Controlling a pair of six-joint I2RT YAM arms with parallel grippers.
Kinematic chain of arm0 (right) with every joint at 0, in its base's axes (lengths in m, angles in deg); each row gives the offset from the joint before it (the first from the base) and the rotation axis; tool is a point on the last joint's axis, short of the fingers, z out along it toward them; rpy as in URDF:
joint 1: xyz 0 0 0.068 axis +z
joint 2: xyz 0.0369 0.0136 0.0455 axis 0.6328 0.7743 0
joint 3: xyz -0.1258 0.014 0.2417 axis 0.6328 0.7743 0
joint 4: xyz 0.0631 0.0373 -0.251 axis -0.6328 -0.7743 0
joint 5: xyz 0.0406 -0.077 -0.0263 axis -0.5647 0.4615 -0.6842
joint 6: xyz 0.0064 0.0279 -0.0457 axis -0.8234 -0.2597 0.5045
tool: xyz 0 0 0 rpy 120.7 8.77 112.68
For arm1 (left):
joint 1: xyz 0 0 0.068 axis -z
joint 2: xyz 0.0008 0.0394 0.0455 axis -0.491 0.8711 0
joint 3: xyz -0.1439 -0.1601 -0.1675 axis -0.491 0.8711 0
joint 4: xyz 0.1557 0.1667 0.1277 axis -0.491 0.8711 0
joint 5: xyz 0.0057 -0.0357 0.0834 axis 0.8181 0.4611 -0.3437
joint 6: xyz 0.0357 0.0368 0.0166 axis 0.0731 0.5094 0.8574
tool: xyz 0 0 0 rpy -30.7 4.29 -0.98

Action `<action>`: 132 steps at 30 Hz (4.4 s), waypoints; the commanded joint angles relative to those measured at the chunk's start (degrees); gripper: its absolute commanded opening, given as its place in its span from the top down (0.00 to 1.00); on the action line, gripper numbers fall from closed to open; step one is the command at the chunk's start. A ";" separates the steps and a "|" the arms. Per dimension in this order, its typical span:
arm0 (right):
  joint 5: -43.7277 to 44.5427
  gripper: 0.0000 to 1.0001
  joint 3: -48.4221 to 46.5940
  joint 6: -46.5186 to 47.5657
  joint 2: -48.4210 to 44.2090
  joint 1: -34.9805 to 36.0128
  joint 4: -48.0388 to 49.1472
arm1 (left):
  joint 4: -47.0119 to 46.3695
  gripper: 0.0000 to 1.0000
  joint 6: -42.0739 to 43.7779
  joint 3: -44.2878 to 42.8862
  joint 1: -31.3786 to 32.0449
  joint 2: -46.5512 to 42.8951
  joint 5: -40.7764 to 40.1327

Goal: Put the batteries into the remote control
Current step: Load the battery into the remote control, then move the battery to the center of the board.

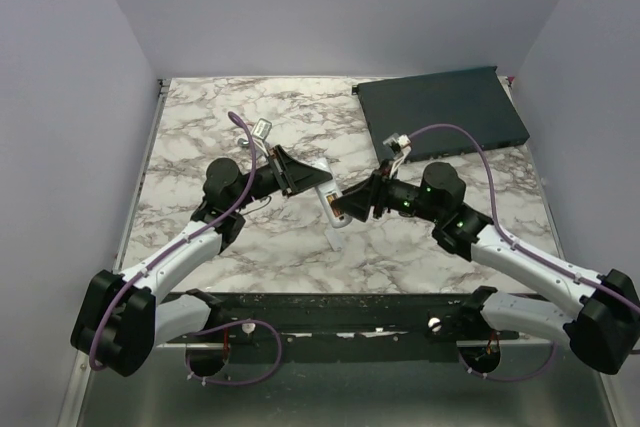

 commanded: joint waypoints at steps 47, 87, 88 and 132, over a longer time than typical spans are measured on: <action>41.49 0.08 -16.42 17.79 37.67 -13.78 -13.92 | 9.95 1.00 3.52 5.33 -3.50 -8.66 3.09; 42.08 0.44 -21.82 18.63 49.18 -15.58 -12.50 | 11.27 1.00 3.85 3.62 -3.63 -8.00 2.82; 41.80 0.46 -21.67 18.66 48.99 -15.55 -12.66 | 11.27 1.00 3.81 3.70 -3.60 -8.00 2.78; 41.79 0.30 -6.24 0.32 29.57 5.54 -24.83 | 13.47 1.00 4.59 3.18 -6.33 -9.14 3.54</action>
